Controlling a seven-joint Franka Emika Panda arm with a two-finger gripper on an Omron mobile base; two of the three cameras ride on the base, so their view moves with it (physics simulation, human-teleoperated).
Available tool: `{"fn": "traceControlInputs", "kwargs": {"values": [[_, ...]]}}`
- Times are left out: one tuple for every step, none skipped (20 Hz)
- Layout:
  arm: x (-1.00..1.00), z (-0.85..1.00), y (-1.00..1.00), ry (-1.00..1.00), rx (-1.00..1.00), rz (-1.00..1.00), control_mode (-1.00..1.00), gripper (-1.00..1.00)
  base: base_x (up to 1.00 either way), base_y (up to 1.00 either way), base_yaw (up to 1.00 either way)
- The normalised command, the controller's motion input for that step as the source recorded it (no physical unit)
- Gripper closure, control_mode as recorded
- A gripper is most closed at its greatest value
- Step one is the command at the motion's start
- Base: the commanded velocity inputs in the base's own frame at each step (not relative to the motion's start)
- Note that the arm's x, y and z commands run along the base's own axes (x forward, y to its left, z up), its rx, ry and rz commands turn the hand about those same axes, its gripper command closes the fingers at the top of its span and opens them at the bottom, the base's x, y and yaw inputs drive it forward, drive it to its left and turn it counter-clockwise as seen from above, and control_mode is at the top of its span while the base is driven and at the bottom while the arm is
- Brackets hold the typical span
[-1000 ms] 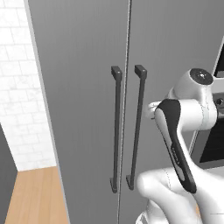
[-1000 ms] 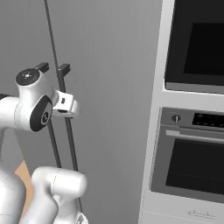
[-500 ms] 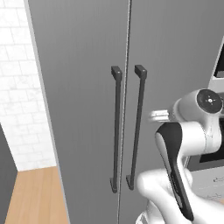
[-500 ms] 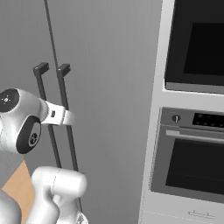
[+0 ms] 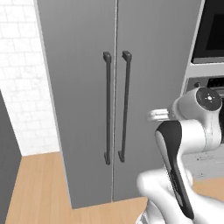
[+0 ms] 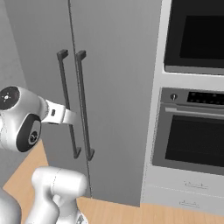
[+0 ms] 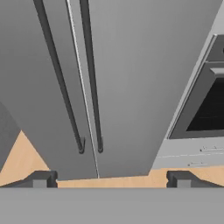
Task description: Take the strawberry from the fridge and place it on top of the pancake, located on the dining counter.
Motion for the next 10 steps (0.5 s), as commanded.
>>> {"fn": "traceControlInputs", "kwargs": {"values": [[0.00,0.00,0.00,0.00,0.00,0.00,1.00,-1.00,-0.81,0.08,0.00],[0.00,0.00,0.00,0.00,0.00,0.00,1.00,-1.00,-0.79,0.11,0.00],[0.00,0.00,0.00,0.00,0.00,0.00,1.00,-1.00,-0.60,0.13,0.00],[0.00,0.00,0.00,0.00,0.00,0.00,1.00,-1.00,-0.49,0.11,0.00],[0.00,0.00,0.00,0.00,0.00,0.00,1.00,-1.00,-0.19,0.10,0.00],[0.00,0.00,0.00,0.00,0.00,0.00,1.00,-1.00,0.00,0.00,0.00],[0.00,0.00,0.00,0.00,0.00,0.00,-1.00,-1.00,0.00,0.00,0.00],[0.44,0.00,0.00,0.00,0.00,0.00,-1.00,-1.00,0.00,0.00,0.00],[0.66,0.00,0.00,0.00,0.00,0.00,-1.00,-1.00,0.00,0.00,0.00],[0.74,0.00,0.00,0.00,0.00,0.00,-1.00,-1.00,0.00,0.00,0.00]]}}
